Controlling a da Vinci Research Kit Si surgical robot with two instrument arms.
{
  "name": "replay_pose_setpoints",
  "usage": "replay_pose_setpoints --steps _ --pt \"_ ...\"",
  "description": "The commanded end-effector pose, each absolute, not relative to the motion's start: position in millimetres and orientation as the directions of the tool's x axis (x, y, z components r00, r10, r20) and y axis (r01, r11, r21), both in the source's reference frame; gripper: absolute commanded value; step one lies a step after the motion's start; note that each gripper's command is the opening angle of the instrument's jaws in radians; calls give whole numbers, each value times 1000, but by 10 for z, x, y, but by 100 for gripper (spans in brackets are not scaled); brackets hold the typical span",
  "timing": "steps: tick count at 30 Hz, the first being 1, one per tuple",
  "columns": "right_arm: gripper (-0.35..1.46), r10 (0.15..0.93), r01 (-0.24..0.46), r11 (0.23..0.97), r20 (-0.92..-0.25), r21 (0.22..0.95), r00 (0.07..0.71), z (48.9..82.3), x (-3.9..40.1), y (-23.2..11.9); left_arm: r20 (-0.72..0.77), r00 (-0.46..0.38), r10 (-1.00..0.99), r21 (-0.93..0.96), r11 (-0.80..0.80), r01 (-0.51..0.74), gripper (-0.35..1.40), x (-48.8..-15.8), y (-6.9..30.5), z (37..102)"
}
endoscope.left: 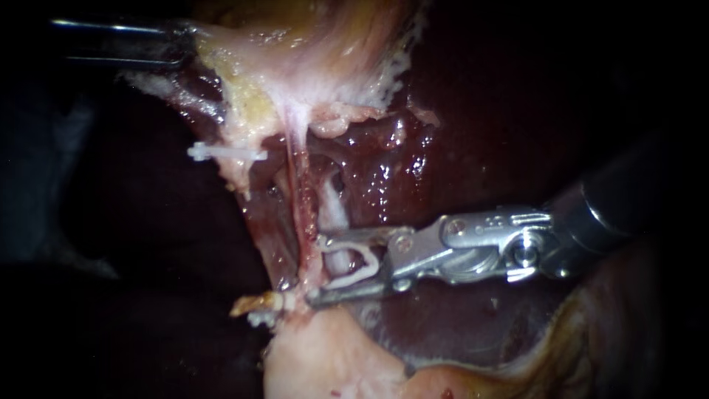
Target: Clipping first clip right tube
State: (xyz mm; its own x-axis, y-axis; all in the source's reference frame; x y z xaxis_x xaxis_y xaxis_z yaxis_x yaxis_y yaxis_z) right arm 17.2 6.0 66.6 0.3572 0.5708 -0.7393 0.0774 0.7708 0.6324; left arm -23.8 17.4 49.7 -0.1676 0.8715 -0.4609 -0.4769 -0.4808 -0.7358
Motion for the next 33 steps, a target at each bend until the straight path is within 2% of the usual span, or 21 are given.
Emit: replay_pose_setpoints --steps 1,18,23,33 --pt "50 578 83 765 -737 639 350 666 175 59 -461 -168 871 -736 -481 -477 -35 -238 174 497" --pt "49 629 165 704 -714 691 308 678 208 45 -461 -168 871 -736 -481 -477 -35 -238 174 497" --pt "49 651 211 682 -713 700 261 664 208 38 -461 -168 871 -736 -481 -477 -35 -238 174 497" --pt "48 668 276 648 -704 710 242 631 213 18 -461 -168 871 -736 -481 -476 -35 -238 175 498"
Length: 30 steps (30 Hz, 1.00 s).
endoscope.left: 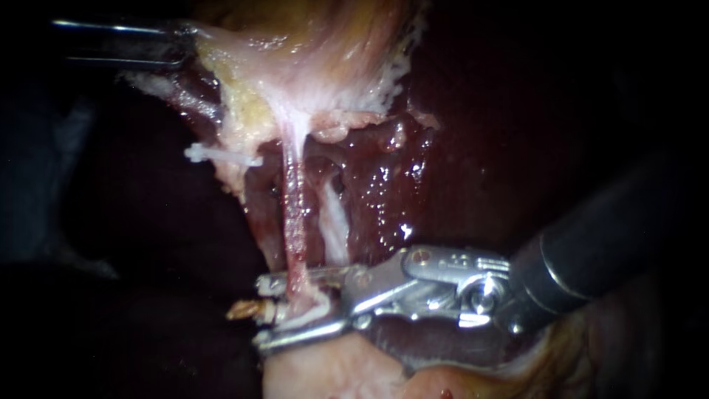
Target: Clipping first clip right tube
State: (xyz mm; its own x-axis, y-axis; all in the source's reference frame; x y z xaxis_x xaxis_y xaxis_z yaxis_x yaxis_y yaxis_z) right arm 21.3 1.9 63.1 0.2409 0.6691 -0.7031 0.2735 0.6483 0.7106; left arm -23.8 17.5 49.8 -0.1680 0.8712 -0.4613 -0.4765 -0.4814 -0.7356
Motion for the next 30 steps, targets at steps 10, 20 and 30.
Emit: replay_pose_setpoints --steps 10,20,30 --pt "36 683 292 621 -685 727 253 628 210 17 -461 -168 871 -736 -481 -476 -35 -238 175 498" --pt "19 685 294 620 -684 728 251 636 206 25 -461 -168 871 -736 -481 -476 -35 -238 175 498" --pt "3 694 290 607 -671 740 259 641 204 29 -461 -168 871 -736 -481 -476 -35 -238 175 498"
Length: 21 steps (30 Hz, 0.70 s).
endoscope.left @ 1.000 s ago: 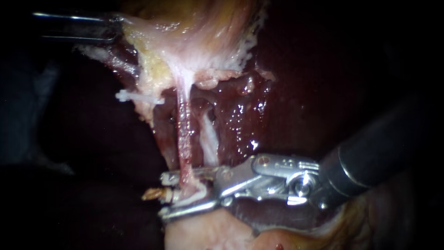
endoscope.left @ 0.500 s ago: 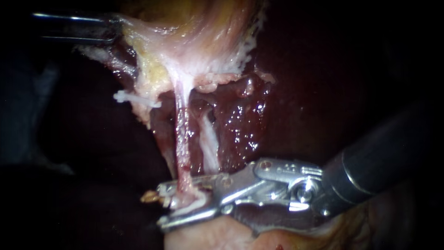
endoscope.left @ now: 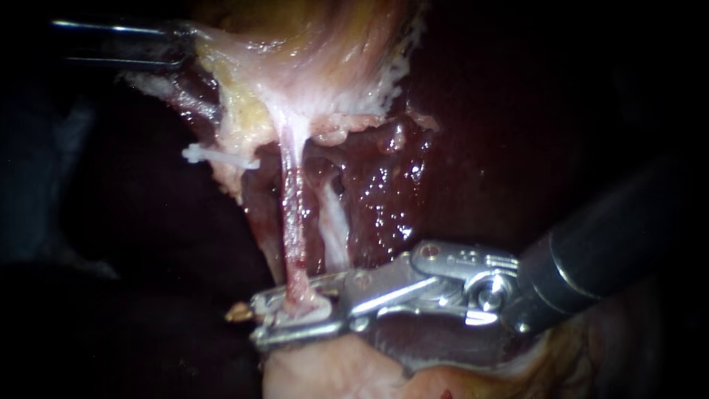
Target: Clipping first clip right tube
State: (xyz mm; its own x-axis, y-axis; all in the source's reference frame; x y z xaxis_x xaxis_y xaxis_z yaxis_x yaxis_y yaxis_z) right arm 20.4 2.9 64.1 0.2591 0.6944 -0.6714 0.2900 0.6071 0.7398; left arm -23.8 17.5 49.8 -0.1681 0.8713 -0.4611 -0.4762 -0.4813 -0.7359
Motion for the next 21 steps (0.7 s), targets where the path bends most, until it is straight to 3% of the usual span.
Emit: replay_pose_setpoints --steps 1,13,15,18,21 --pt "1 698 286 604 -667 744 260 641 204 30 -461 -168 871 -736 -481 -476 -35 -238 175 498" --pt "-22 719 269 581 -640 768 273 645 203 35 -461 -168 871 -736 -481 -476 -35 -238 175 497" --pt "-33 736 260 560 -617 787 281 645 202 35 -461 -168 871 -736 -481 -476 -35 -238 175 497" --pt "-35 785 232 489 -540 841 304 646 199 35 -461 -168 871 -736 -481 -476 -35 -238 175 498" --pt "-35 786 228 490 -540 841 302 645 197 35 -461 -168 871 -736 -481 -476 -35 -238 175 498"
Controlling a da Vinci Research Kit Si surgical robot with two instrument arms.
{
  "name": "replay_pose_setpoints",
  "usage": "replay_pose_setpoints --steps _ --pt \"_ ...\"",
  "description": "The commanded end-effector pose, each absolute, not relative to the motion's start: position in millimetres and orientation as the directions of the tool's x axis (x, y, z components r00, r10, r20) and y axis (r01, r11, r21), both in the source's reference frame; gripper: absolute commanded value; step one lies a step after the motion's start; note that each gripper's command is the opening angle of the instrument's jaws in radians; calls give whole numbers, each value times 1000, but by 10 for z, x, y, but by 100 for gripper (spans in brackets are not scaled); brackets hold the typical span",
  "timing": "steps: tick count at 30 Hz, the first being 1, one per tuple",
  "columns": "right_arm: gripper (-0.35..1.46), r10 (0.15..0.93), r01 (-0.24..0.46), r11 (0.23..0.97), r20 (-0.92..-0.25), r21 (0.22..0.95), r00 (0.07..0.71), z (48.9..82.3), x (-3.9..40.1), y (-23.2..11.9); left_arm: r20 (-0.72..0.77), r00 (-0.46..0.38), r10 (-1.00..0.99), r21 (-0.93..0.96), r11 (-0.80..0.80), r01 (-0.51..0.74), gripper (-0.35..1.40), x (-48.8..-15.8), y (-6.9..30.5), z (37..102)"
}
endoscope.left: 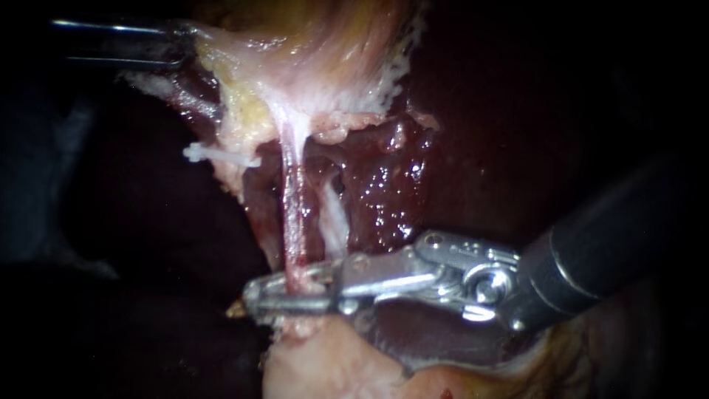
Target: Clipping first clip right tube
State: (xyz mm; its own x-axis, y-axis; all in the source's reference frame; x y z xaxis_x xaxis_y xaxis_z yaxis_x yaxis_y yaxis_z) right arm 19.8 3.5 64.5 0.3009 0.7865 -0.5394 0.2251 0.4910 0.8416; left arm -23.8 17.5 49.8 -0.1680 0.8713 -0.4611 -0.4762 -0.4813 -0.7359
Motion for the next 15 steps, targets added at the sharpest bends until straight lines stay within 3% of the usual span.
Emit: replay_pose_setpoints --steps 1,15 --pt "-35 785 227 491 -540 841 305 645 196 35 -461 -168 871 -736 -481 -476 -35 -238 175 498" --pt "-35 784 227 492 -541 840 305 649 196 34 -461 -168 871 -736 -481 -476 -35 -237 176 499"
